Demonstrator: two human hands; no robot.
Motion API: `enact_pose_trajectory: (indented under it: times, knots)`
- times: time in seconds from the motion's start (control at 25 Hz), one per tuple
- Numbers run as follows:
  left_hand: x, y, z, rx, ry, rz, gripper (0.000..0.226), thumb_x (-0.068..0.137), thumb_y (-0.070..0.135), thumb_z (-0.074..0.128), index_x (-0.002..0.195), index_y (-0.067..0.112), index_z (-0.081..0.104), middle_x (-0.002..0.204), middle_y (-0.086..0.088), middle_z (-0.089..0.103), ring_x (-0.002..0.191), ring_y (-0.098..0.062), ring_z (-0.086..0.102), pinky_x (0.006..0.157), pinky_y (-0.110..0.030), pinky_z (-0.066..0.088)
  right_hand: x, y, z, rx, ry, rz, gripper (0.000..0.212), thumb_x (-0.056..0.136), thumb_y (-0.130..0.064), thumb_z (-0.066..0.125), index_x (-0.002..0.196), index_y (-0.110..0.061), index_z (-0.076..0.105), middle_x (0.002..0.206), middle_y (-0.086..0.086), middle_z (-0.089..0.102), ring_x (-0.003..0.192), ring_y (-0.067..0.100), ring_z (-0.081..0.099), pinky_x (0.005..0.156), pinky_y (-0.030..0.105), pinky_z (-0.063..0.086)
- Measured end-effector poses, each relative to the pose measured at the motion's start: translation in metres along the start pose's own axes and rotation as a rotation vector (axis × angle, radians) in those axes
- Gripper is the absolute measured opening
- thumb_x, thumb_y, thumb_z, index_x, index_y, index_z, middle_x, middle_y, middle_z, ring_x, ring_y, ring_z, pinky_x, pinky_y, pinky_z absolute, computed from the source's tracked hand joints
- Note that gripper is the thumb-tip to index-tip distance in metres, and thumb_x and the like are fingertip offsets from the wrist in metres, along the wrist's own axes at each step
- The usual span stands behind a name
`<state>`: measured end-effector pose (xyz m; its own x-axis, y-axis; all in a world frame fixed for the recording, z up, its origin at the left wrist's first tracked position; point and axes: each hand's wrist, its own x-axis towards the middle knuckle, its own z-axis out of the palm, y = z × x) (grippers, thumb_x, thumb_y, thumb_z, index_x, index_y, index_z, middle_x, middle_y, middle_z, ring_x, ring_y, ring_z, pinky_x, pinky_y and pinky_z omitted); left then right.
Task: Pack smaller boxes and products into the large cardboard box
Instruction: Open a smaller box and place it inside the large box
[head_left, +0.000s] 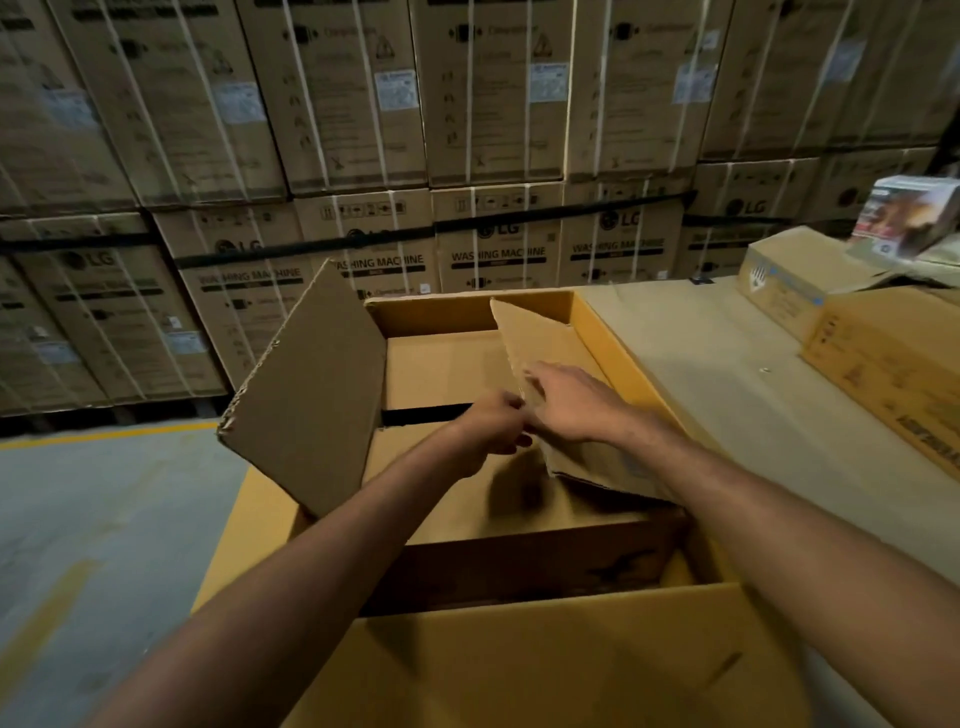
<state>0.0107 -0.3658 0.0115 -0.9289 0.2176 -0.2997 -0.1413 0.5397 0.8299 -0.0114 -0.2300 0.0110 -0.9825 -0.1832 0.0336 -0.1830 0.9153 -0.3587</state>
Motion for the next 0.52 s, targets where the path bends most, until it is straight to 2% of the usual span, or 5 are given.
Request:
enact_pose_trajectory:
  times: [0.12,0.24,0.32,0.4,0.52]
  knots:
    - [0.005,0.024,0.012,-0.262,-0.019,0.096,0.032,0.104,0.004,0.044,0.129,0.013,0.062,0.118,-0.007,0.07,0.107,-0.017,0.068,0.099,-0.037,0.053,-0.007,0.016,-0.036,0.143,0.09,0.008,0.033,0.097,-0.032,0.064,0.129,-0.025,0.064,0.112,-0.002,0.069,0.095,0.014,0.066,0.084,0.038,0.061]
    - [0.006,0.046,0.034,-0.252,-0.069,0.255,0.046,0.102,-0.002,0.048,0.142,0.019,0.054,0.135,0.002,0.063,0.119,-0.019,0.063,0.103,-0.04,0.051,-0.018,0.036,-0.073,0.112,0.201,0.039,0.045,0.097,-0.02,0.064,0.141,-0.024,0.059,0.126,0.0,0.067,0.102,0.014,0.065,0.084,0.03,0.057]
    - [0.006,0.058,0.055,-0.171,-0.117,0.332,0.054,0.102,-0.003,0.046,0.151,0.022,0.047,0.152,0.005,0.051,0.135,-0.019,0.051,0.11,-0.042,0.046,-0.026,0.048,-0.094,-0.056,0.3,0.056,0.047,0.093,-0.014,0.069,0.138,-0.022,0.063,0.128,0.002,0.067,0.109,0.018,0.065,0.088,0.033,0.056]
    - [0.005,0.066,0.08,-0.056,-0.186,0.371,0.063,0.102,-0.005,0.043,0.158,0.023,0.036,0.163,0.003,0.037,0.149,-0.02,0.034,0.12,-0.041,0.032,-0.035,0.061,-0.106,-0.276,0.339,0.114,0.039,0.089,-0.01,0.072,0.127,-0.02,0.069,0.115,0.005,0.069,0.101,0.022,0.066,0.082,0.036,0.057]
    - [0.004,0.07,0.112,0.123,-0.227,0.399,0.074,0.102,-0.005,0.041,0.162,0.03,0.019,0.168,-0.002,0.026,0.153,-0.025,0.026,0.114,-0.032,0.029,-0.046,0.078,-0.108,-0.492,0.321,0.215,0.024,0.09,-0.009,0.069,0.114,-0.015,0.07,0.098,0.005,0.062,0.087,0.025,0.061,0.07,0.037,0.05]
